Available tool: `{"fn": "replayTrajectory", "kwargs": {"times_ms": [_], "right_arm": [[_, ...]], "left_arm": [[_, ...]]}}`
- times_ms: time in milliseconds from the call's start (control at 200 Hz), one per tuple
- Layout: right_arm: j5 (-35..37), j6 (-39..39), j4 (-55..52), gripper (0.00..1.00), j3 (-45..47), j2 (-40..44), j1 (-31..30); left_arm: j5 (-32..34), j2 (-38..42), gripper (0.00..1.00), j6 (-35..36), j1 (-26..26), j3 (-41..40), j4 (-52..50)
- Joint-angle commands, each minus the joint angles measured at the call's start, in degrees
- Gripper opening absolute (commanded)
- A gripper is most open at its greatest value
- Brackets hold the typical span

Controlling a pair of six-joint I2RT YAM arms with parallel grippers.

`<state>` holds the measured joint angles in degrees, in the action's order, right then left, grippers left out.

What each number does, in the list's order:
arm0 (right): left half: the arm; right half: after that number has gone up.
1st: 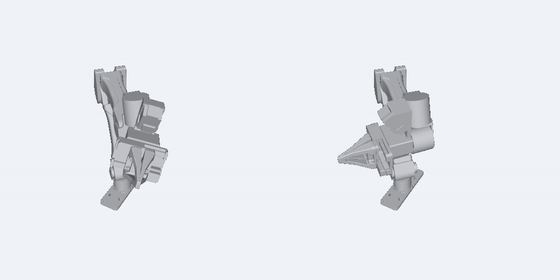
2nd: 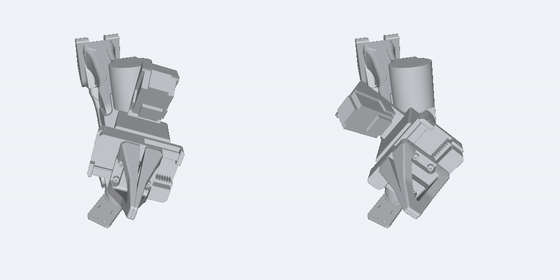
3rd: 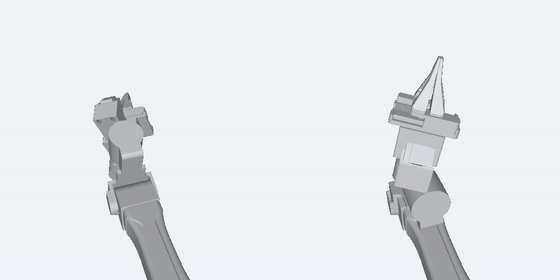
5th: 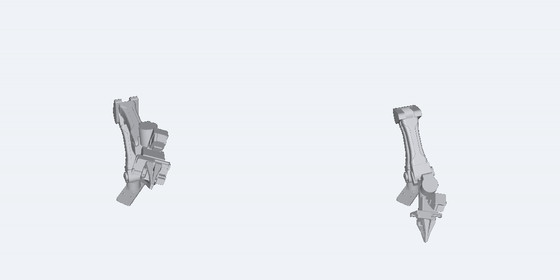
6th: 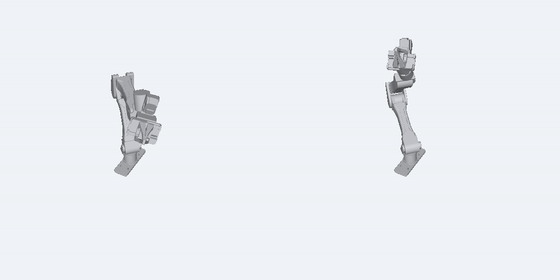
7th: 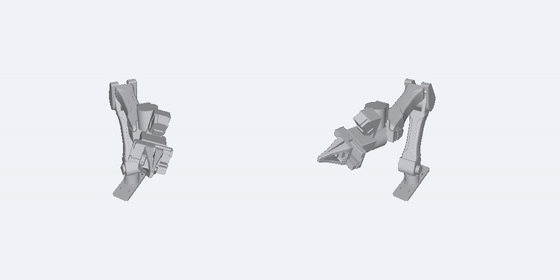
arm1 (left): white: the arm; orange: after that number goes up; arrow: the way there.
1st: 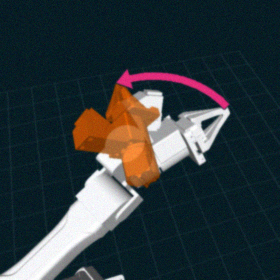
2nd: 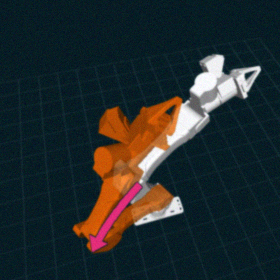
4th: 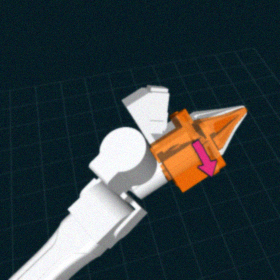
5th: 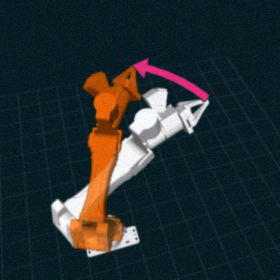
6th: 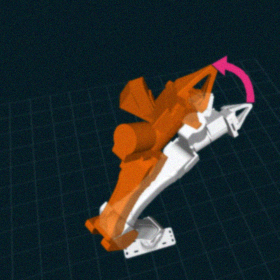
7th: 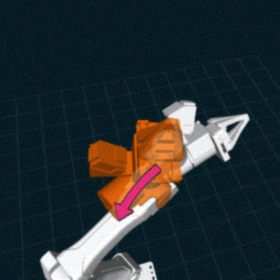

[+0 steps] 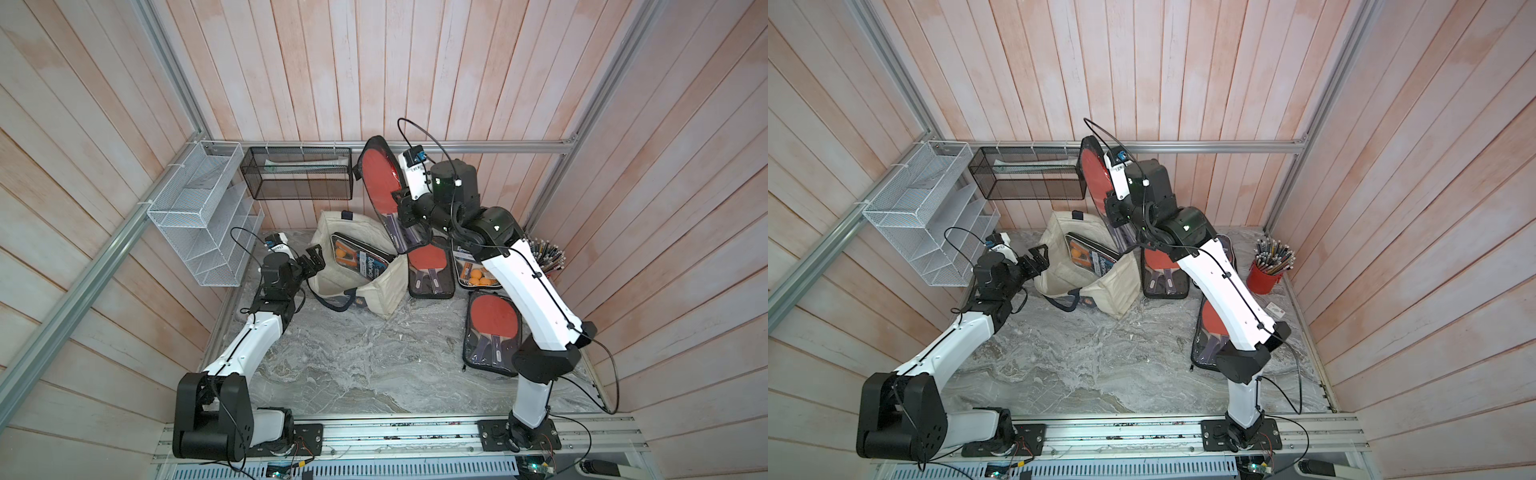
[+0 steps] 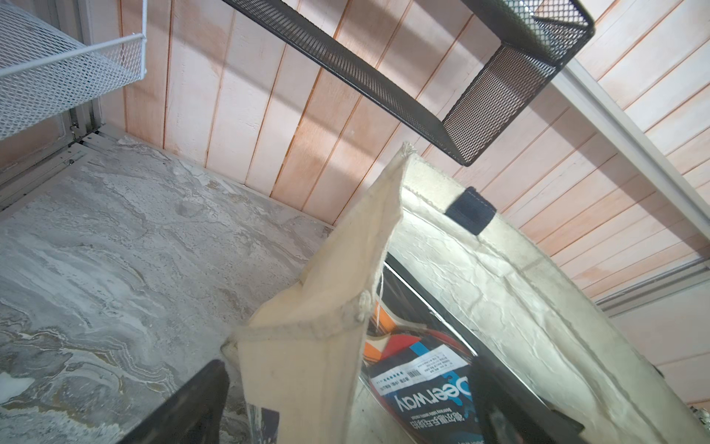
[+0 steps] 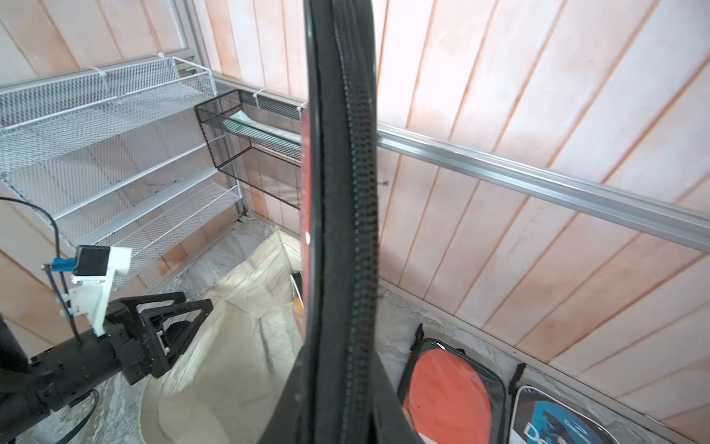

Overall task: Remove the ping pong set from the canvas bag
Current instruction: Pick up the ping pong set from the canvas bag, then place the ping pong set at the center of the board.

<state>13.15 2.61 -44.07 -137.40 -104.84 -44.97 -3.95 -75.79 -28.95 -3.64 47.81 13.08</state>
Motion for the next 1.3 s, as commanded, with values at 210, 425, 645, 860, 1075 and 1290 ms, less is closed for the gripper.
{"fn": "replayTrajectory", "kwargs": {"times_ms": [210, 425, 645, 860, 1075, 1290], "right_arm": [[14.7, 5.1, 8.3, 0.0, 23.1, 21.2, 0.0], [19.4, 11.6, 8.1, 0.0, 41.8, 34.1, 0.1], [17.6, 22.9, 7.9, 0.0, 62.3, 45.8, 0.2], [8.5, 32.5, 13.1, 0.0, 77.6, 50.7, 0.2], [2.1, 38.7, 21.2, 0.0, 88.1, 51.5, 0.2], [-1.1, 41.9, 27.4, 0.0, 95.3, 50.3, 1.1]], "left_arm": [[1.1, -0.7, 1.0, 0.6, 0.2, -0.5, 0.9], [1.0, -1.4, 1.0, 0.8, 0.2, 0.2, 0.7], [1.3, -1.9, 1.0, 1.8, 0.2, 1.1, 0.2], [1.0, -2.6, 1.0, 2.5, 0.2, 3.0, -0.5], [0.8, -3.1, 1.0, 2.7, 0.1, 3.6, -0.8], [1.0, -3.1, 1.0, 2.8, 0.1, 3.9, -0.9]]}}
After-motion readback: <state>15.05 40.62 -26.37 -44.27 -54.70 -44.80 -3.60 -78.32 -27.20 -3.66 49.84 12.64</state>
